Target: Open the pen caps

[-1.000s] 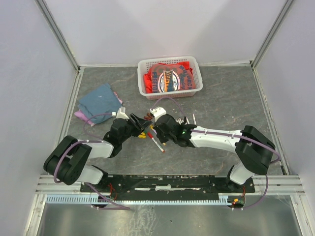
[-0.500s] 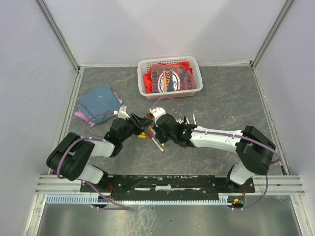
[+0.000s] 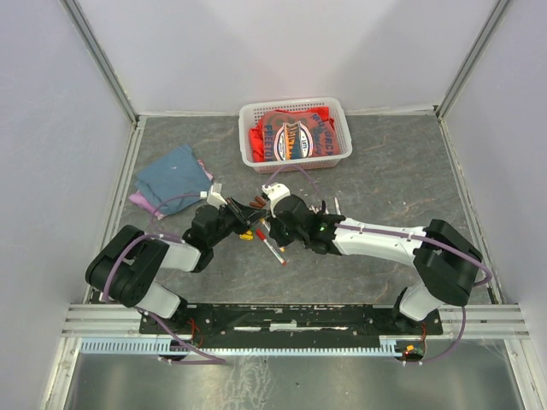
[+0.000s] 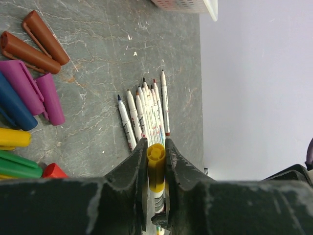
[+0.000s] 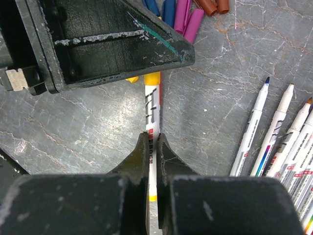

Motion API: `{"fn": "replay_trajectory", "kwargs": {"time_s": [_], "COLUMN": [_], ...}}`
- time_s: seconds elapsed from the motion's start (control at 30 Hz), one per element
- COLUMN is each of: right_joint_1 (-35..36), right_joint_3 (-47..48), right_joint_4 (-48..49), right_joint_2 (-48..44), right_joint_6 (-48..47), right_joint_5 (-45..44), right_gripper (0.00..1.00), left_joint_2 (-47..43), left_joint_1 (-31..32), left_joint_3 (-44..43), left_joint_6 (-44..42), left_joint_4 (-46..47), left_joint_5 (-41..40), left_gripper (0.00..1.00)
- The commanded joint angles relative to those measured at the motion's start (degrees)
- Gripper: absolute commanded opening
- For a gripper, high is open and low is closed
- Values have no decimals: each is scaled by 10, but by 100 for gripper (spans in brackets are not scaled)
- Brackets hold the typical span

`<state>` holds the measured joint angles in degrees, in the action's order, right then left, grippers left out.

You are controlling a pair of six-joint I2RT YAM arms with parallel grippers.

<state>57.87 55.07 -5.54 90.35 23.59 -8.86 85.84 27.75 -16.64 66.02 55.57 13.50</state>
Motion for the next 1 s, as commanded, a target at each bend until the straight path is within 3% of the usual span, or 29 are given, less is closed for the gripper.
{"fn": "replay_trajectory", "kwargs": {"time_s": [0.0, 0.1, 0.27, 0.5, 0.6, 0.8, 0.97], "right_joint_1": [-4, -6, -20, -45, -53, -66, -66], "right_joint_3": [-2, -6, -4, 0, 0, 1, -6], "right_joint_4": [30, 34, 49, 73, 79, 87, 79], "right_joint_2": [-20, -24, -27, -12, -4, 20, 32], "right_joint_6": [7, 8, 14, 31, 35, 36, 22], "right_joint_5": [8, 10, 44, 91, 104, 117, 87], "right_gripper": [1, 2, 25, 29, 25, 2, 1], "left_joint_2": [-2, -4, 9, 52, 66, 75, 74], "left_joint_1": [-1, -1, 0, 0, 0, 0, 0], "left_joint_3": [-7, -7, -2, -1, -1, -9, -11], "left_joint_6": [12, 7, 13, 46, 57, 69, 65], "left_joint_4": [49, 51, 99, 193, 219, 244, 222], "left_joint_5": [13, 15, 35, 68, 75, 82, 53], "left_gripper": [9, 3, 3, 3, 3, 3, 3]}}
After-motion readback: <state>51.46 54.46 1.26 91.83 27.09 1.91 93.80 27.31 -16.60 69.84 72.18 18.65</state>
